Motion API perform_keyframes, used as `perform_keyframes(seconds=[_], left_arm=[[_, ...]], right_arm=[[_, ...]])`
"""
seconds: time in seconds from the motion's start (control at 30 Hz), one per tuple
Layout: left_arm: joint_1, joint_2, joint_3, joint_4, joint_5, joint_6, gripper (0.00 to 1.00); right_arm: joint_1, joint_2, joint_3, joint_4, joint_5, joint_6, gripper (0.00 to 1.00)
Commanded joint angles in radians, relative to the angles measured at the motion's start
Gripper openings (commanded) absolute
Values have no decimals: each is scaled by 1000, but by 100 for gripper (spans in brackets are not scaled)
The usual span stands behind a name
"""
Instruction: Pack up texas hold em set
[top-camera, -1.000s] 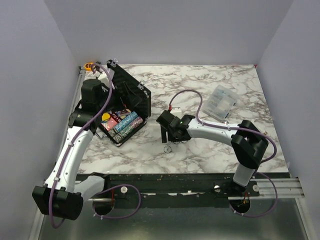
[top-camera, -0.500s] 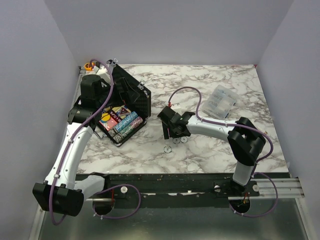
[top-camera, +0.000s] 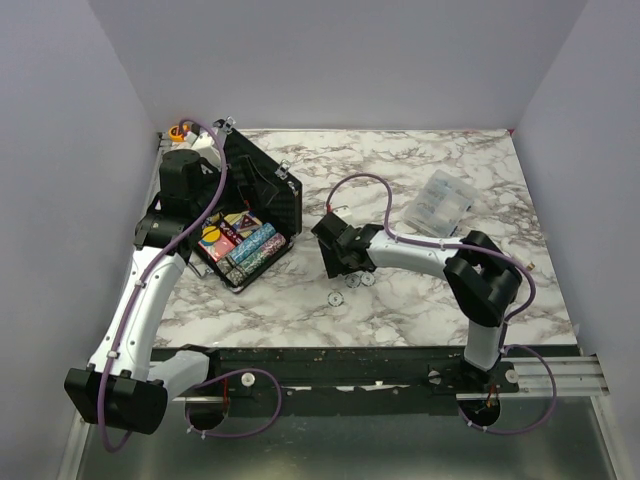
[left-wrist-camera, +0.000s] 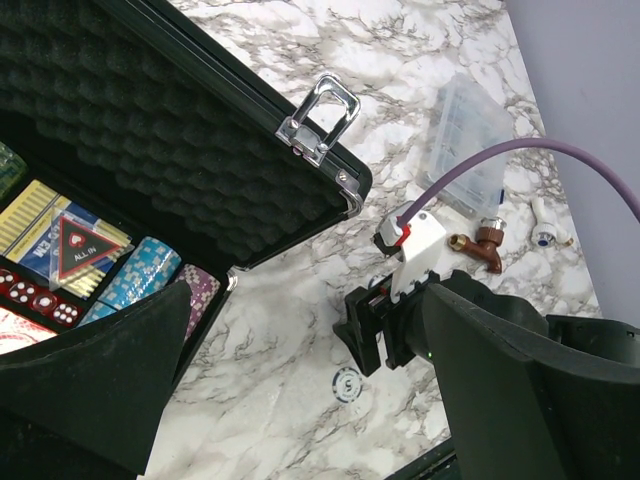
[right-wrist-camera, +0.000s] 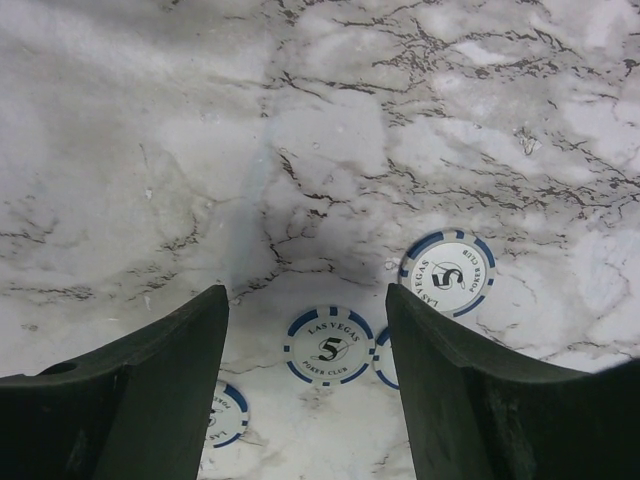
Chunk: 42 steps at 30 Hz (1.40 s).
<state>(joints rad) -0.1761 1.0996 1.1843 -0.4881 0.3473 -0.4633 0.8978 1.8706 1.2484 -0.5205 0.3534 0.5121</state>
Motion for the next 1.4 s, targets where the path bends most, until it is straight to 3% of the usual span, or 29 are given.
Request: perform_keyframes(seconds=[0.0,0.37,0.67,1.07,1.37], left_arm=[[1,-7,5,18,-15,15,97],[1,3,3,23,10,9,97],[1,17,1,25,22,5,97],[1,30,-2,27,22,3,97],[1,37,-2,26,25,3,97]], right_arm=[[6,9,-49,19,-34,-23,66],[6,-27,-148,14,-108,3,58],[7,-85,-205,-3,-181,5,58],[6,-53,-201,56,-180,11,57],[6,-41,-226,85,-185,11,49]])
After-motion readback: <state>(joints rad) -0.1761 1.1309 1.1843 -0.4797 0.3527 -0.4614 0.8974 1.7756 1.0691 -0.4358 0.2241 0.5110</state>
